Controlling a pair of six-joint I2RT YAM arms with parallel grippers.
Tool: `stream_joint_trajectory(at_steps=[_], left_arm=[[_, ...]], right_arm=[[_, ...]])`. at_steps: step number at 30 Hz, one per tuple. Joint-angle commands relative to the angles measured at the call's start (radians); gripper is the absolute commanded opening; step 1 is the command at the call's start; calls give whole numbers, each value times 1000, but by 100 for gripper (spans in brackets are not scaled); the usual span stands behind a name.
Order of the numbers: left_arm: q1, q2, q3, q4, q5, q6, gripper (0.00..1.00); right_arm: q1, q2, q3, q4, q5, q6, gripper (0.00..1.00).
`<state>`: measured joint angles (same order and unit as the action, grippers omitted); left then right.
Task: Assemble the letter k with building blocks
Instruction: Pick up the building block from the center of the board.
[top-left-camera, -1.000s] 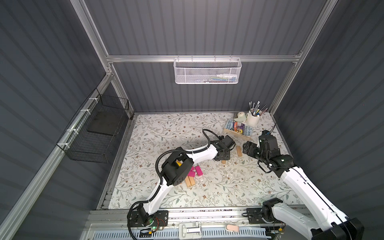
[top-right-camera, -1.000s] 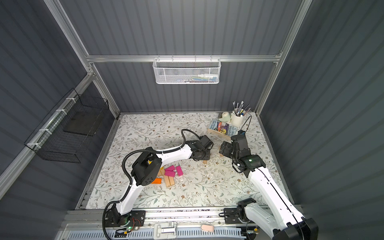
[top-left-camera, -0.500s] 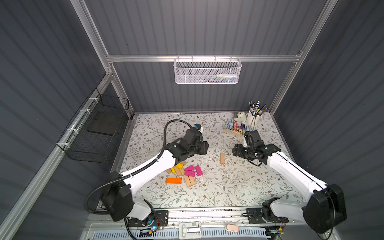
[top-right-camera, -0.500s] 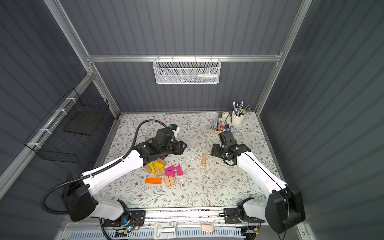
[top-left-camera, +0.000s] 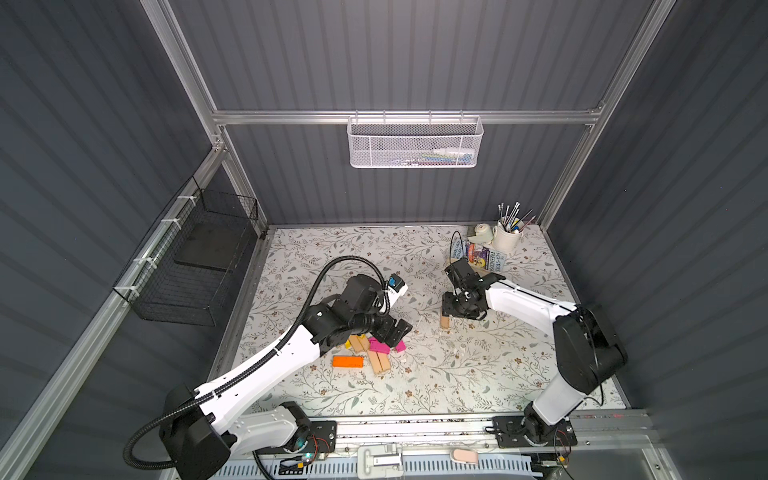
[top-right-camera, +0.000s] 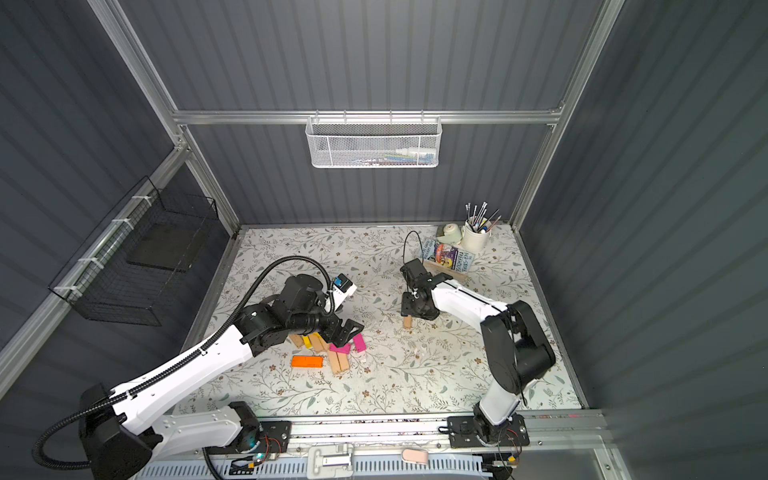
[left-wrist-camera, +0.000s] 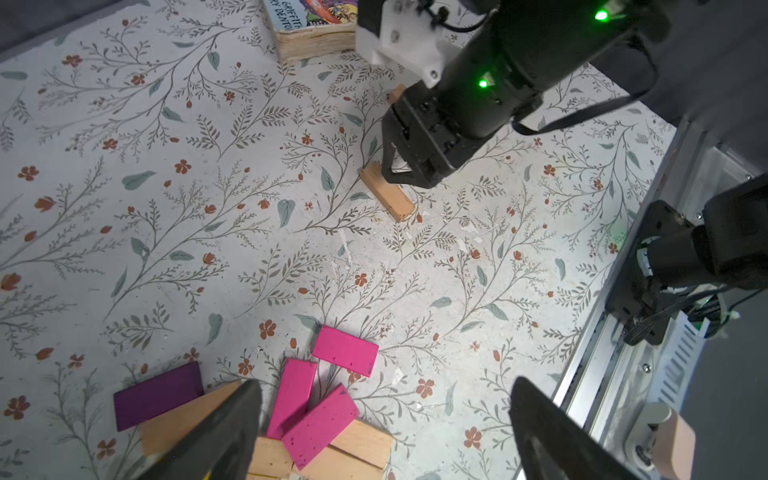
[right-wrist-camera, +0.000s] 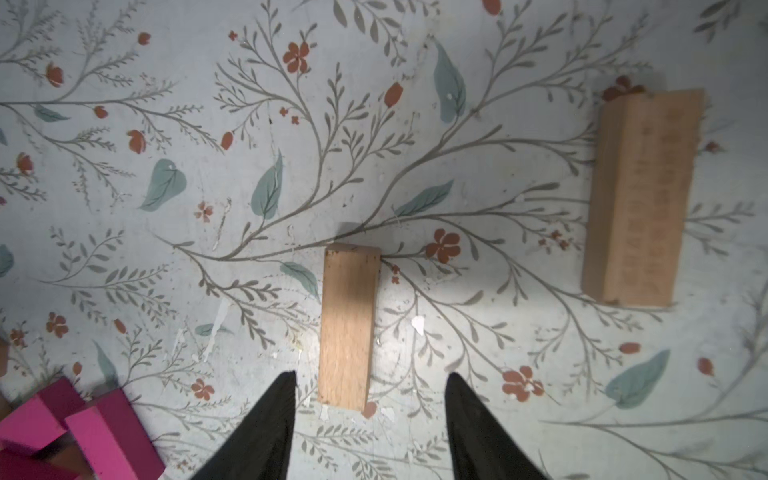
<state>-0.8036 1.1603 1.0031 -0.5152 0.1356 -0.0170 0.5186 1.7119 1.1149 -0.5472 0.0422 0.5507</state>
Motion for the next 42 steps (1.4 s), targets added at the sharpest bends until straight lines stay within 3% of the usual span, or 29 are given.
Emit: stream_joint_trajectory(at_steps=[1,20,30,37,42], left_arm=[[-2,-29,-37,-54,22,71,97],[-2,-73,-72,-18,-34,62,100],[-2,-78,-75,2,-1,62,100],[-1,-56,-62,23,39,61,100],[-2,-40,-52,25,53,76,100]], right_arm=[[13,39,35,-4,16,6,57],[26,124,25,37,-31,-18,23],[-17,-33,-53,-21,-8,-109,23],[-128,-189,-161,-88,-12,-174,25],[-224,-224,-209,-97,-53,-229,26]])
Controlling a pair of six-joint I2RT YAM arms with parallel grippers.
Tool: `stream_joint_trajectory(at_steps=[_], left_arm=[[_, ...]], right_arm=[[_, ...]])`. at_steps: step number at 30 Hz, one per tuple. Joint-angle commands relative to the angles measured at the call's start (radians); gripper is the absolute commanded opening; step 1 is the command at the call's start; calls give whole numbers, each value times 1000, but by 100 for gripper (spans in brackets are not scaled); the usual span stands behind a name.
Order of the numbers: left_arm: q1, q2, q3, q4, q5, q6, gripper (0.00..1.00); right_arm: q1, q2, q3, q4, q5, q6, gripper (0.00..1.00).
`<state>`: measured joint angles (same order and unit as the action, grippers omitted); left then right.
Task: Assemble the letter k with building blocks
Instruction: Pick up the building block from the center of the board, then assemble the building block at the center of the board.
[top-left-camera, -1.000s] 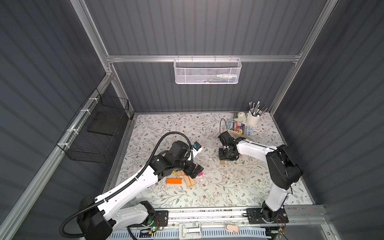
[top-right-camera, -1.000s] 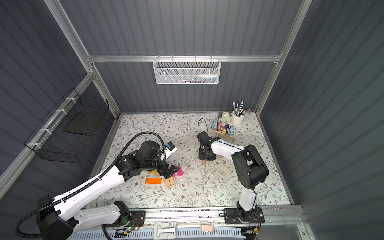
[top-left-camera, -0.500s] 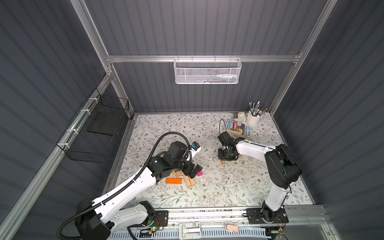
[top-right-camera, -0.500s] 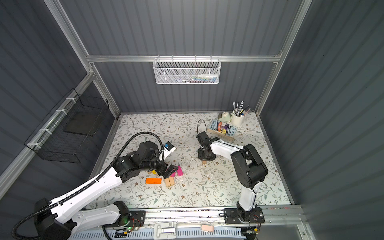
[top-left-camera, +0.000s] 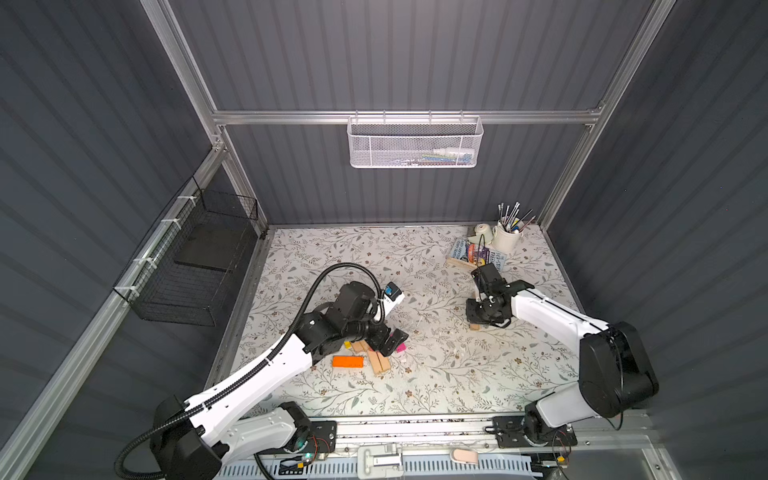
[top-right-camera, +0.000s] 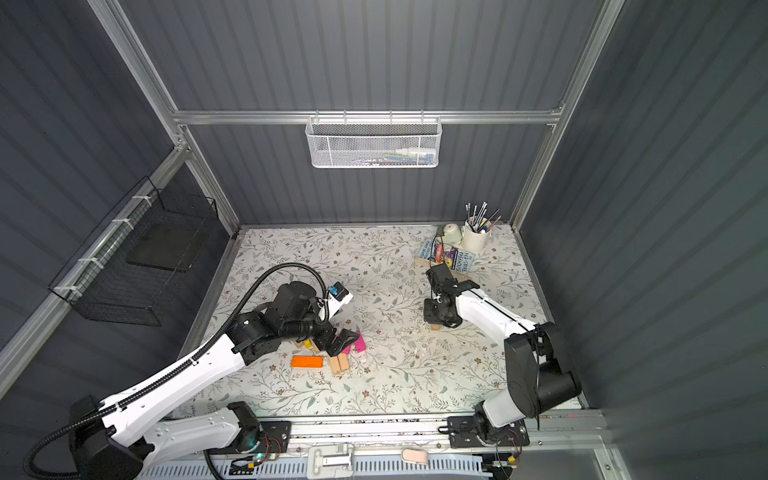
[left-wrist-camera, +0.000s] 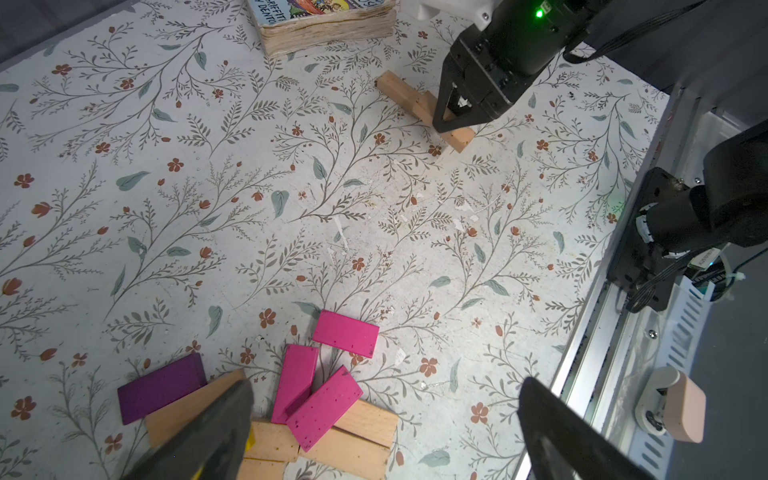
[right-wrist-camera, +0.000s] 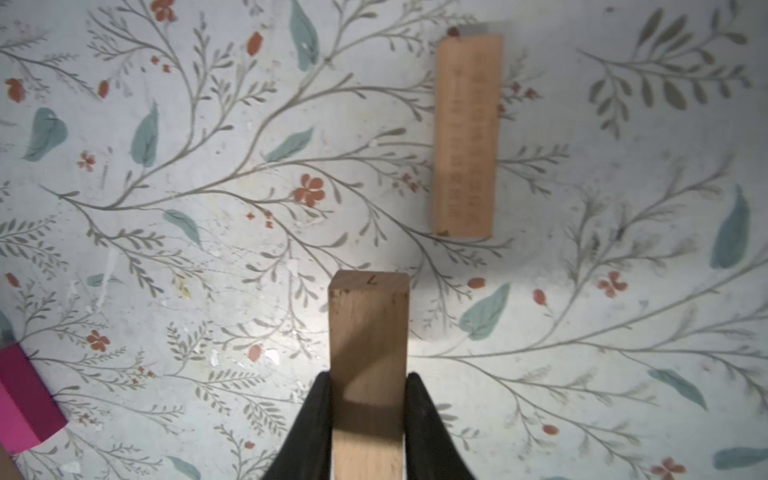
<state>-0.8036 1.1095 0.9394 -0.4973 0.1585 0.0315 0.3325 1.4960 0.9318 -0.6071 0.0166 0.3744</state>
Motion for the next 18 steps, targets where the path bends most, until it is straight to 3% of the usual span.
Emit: stream_joint_trajectory(at_steps=[1,8,18], left_arm=[[-2,12,13,6,30,28,100],[-2,-1,-2,10,33,27,100],[-2,-8,-7,11,20,30,100]], right_arm=[[-60,-5,-32,-34,-51,-63,26],[-155,40,-53,5,-159,-140,26],[-184,120,3,-7,-172,-178,28]])
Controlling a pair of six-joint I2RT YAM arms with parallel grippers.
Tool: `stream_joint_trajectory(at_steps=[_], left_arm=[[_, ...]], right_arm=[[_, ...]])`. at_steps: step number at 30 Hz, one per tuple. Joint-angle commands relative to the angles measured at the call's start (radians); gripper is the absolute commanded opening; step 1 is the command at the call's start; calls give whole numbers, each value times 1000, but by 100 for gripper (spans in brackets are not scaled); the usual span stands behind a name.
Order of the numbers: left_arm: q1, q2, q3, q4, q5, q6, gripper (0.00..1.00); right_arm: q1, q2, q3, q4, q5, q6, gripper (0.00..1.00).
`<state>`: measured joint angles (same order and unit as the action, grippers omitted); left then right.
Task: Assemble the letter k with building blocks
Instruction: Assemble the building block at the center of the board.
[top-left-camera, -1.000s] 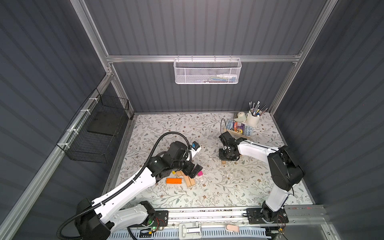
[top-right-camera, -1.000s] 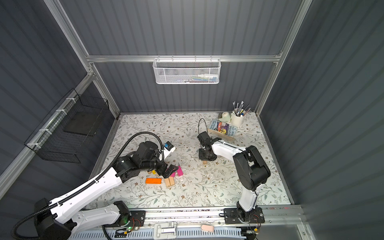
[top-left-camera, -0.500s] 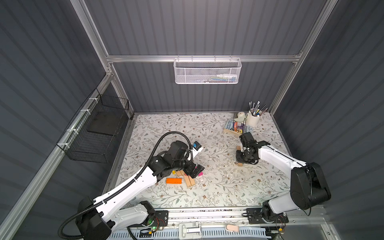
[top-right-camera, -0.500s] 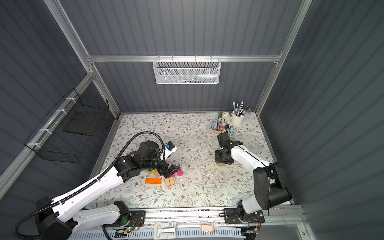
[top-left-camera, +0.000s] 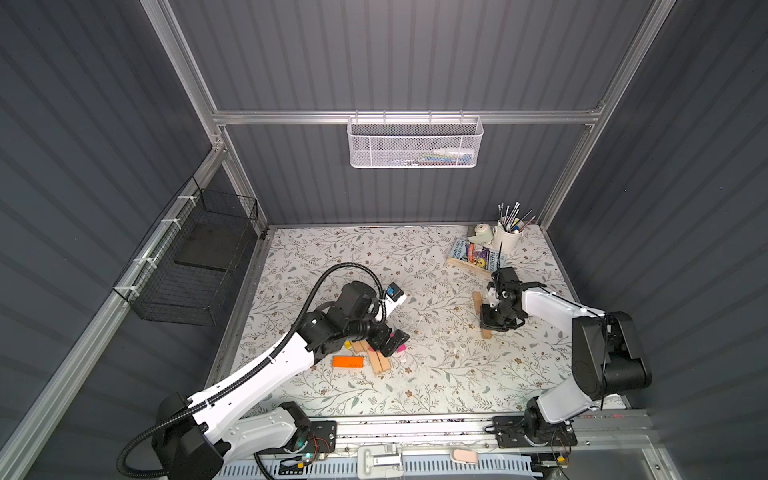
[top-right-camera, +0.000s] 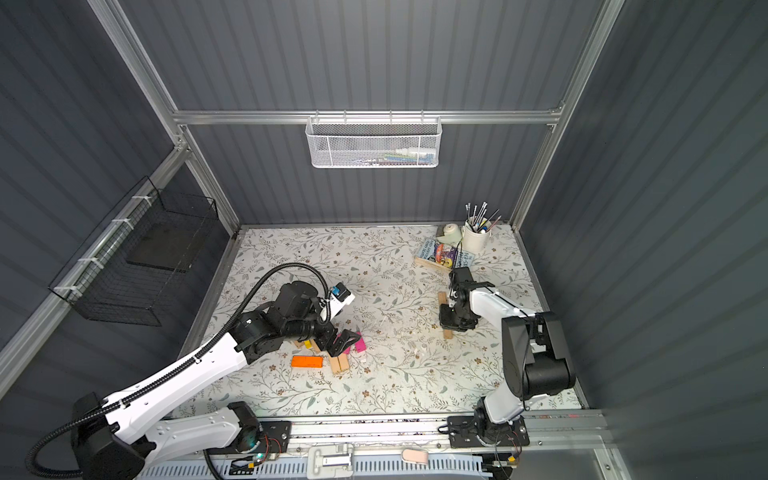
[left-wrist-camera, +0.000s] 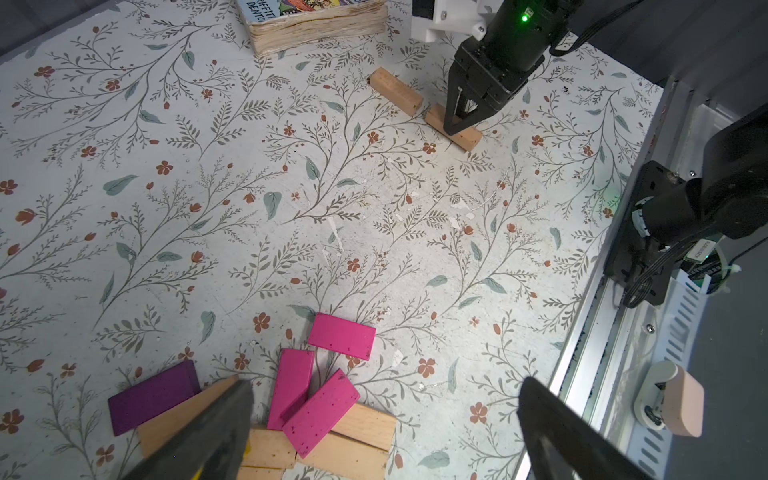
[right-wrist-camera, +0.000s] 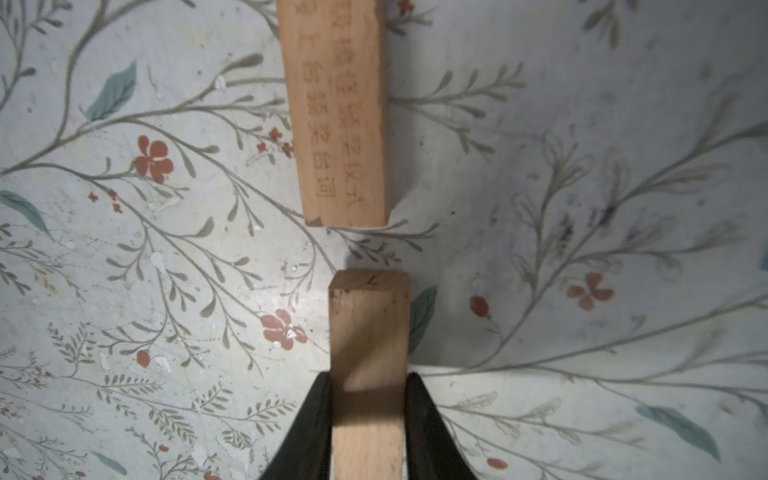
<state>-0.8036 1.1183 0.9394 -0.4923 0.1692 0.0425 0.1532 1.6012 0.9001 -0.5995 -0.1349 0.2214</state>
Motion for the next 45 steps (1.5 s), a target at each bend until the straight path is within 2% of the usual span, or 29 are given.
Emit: stream_joint_trajectory(at_steps=[1,8,12,16,45], left_arm=[[-2,-17,-7,6,6,17,100],[-2,-17,-10,7,-5,16,100],[-2,-17,-13,9,-11,15,100],[-1,-12,-13,8,-20,14,100],[-2,-3,-17,12,-45,11,100]], right_arm=[[-4,27,42,-19,-19,-27,28],[-4,69,70,-26,2,-25,30],[-4,83,78,-26,6,-23,36],[-3,85,77,-18,-1,-19,38],[6,85,100,4,-5,-20,32]])
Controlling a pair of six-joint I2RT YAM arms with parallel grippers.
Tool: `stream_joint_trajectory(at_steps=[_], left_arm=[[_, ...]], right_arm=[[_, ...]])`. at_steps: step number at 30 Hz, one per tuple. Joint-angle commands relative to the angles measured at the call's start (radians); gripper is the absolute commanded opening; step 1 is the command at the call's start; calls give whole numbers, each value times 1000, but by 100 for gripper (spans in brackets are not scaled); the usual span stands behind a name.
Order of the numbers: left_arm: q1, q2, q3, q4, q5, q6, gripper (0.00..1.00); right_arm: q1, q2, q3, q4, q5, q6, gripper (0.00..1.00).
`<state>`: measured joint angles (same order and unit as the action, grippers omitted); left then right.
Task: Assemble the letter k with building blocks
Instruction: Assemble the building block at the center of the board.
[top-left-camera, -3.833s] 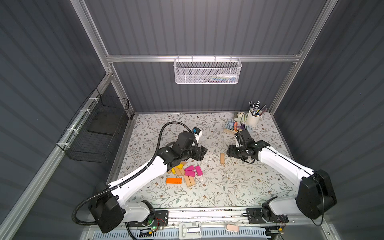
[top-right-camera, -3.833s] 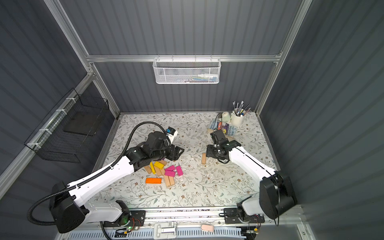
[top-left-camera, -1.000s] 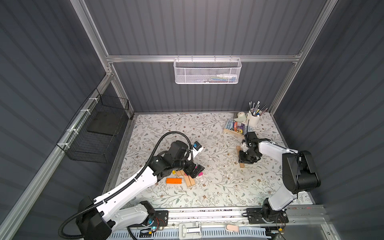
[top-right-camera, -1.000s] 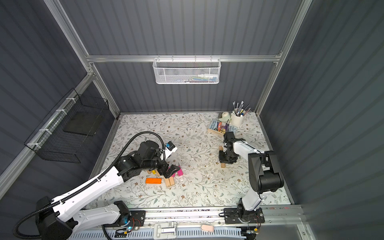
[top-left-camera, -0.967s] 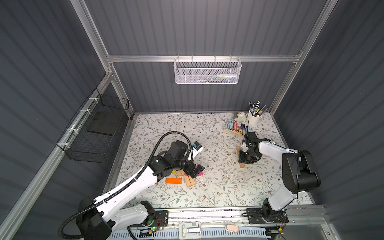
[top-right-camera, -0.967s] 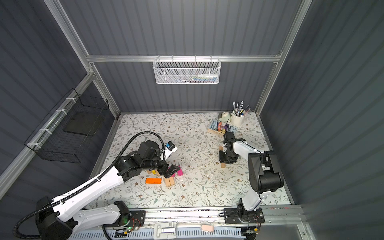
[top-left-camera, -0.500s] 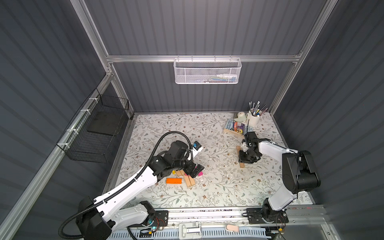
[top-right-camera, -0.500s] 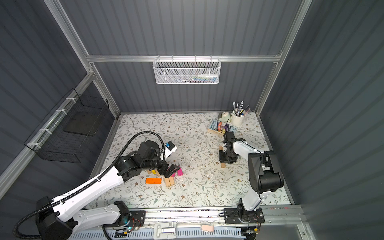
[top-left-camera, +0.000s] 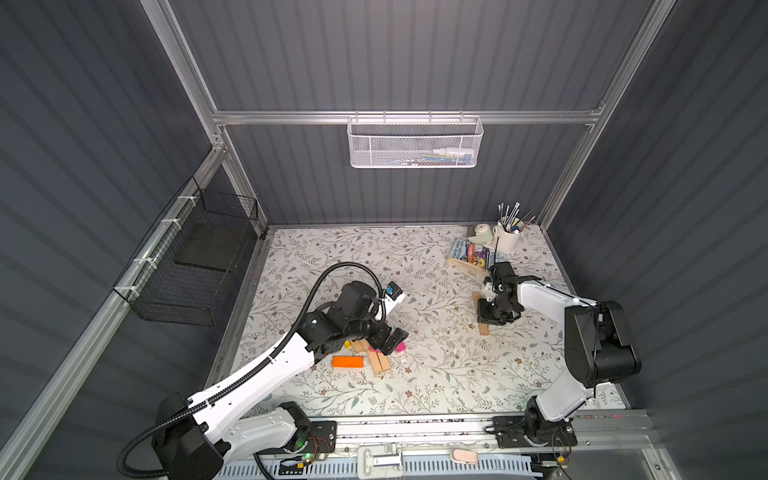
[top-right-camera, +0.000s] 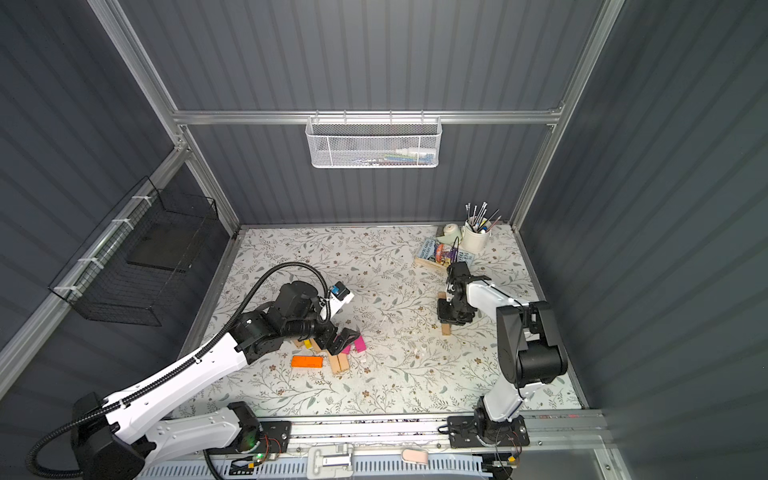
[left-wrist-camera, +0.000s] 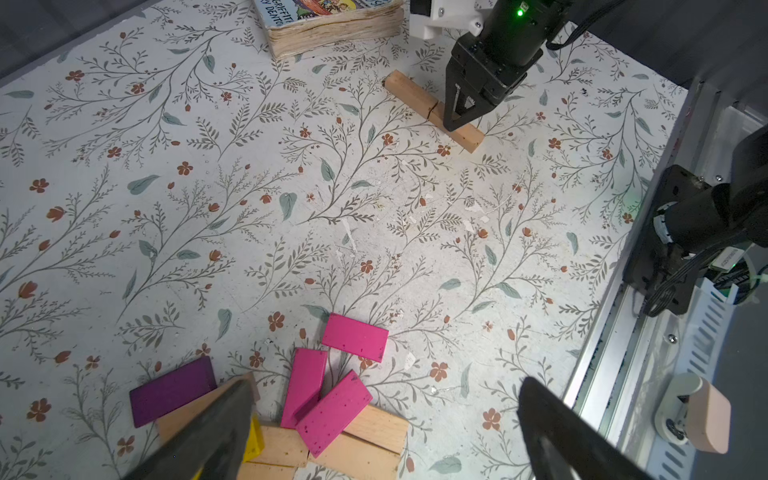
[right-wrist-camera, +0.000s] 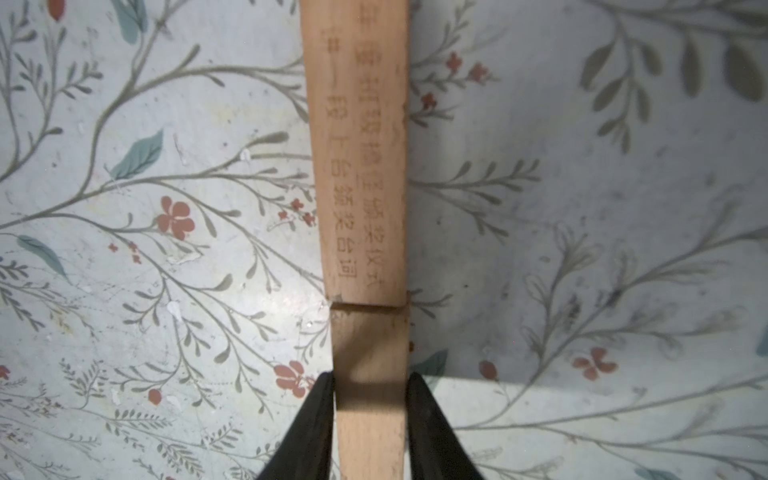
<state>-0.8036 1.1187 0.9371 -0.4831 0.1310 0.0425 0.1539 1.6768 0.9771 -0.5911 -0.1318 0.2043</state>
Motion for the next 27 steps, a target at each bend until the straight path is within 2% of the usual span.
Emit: stream_joint_trajectory(at_steps=[1,27], left_arm=[[-2,-4,-15,3,-7,11,100],[-2,4,-13,7,-23,5,100]], right_arm=[[6,12,24,-7,-7,-3,31],[12,8,29,0,10,4,33]])
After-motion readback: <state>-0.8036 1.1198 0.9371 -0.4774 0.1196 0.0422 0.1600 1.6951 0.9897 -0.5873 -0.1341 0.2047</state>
